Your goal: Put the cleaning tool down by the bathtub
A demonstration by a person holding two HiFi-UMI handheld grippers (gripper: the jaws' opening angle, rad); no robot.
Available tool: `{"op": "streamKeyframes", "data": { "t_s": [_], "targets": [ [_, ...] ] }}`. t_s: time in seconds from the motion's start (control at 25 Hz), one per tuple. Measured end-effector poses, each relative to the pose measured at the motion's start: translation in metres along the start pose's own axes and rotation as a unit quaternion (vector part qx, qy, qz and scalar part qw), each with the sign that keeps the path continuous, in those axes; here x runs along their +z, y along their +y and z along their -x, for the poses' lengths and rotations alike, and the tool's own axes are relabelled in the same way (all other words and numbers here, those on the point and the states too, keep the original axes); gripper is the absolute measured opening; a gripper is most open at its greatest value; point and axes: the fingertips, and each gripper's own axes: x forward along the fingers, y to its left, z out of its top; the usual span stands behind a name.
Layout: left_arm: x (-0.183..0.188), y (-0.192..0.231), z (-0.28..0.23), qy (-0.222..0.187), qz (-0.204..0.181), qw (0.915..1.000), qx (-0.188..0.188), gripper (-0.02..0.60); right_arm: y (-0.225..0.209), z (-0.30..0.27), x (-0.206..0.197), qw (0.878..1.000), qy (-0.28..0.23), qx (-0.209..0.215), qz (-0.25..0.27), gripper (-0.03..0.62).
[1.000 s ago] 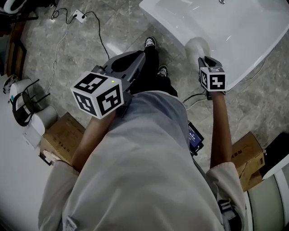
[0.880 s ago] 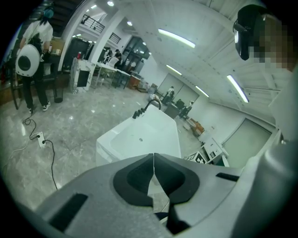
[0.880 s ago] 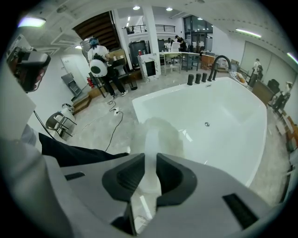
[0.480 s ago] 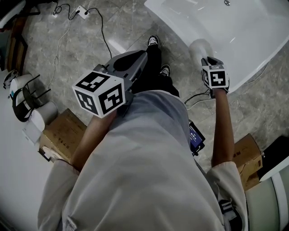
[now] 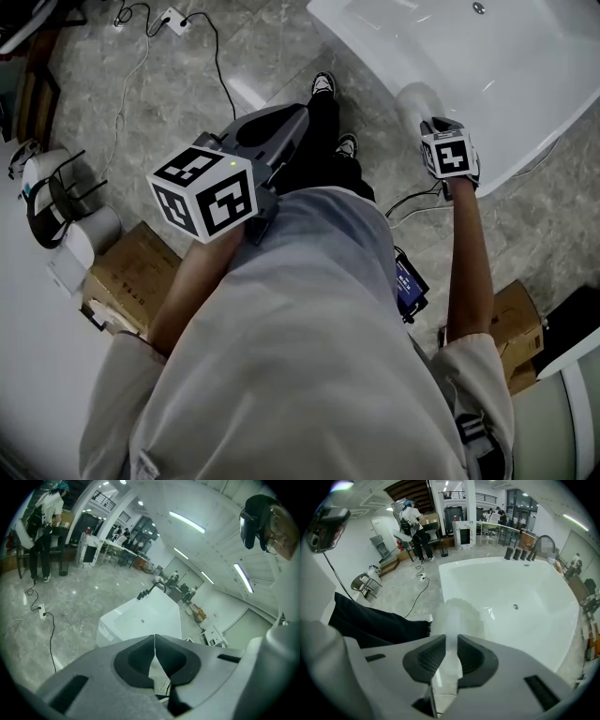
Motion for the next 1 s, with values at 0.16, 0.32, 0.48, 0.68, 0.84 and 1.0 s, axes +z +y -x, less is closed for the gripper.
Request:
{"op": "streamKeyframes", "data": {
  "t_s": [0.16,0.32,0.48,0.68,0.84,1.0],
  "targets": [
    [0.0,0.002,-0.003,0.001,0.006,1.0,-0.005,0.01,0.004,-0.008,0.0,0.999,0.017,0.009,0.025,0.069],
    [0.0,0.001,-0.002,0.0,0.004,1.0,-0.006,0.009,0.005,-0.011,0.002,0.998,0.026,0.01,0.049,0.069],
    [-0.003,0.006,0.004,0.002,0.007,1.0,0.001,0.009,0.007,-0.013,0.005,0.997,0.035,0.015,0.071,0.069],
    [-0.002,0.008,0.006,0.001,0.011,0.9999,0.001,0.009,0.005,-0.015,0.009,0.996,0.043,0.016,0.078,0.069],
    [-0.002,0.009,0.005,0.003,0.013,0.9999,0.001,0.009,0.004,-0.015,0.013,0.995,0.048,0.017,0.085,0.069],
    [-0.001,0.013,0.006,0.003,0.016,0.9999,0.001,0.009,0.003,-0.016,0.015,0.995,0.055,0.017,0.082,0.069]
  ]
}}
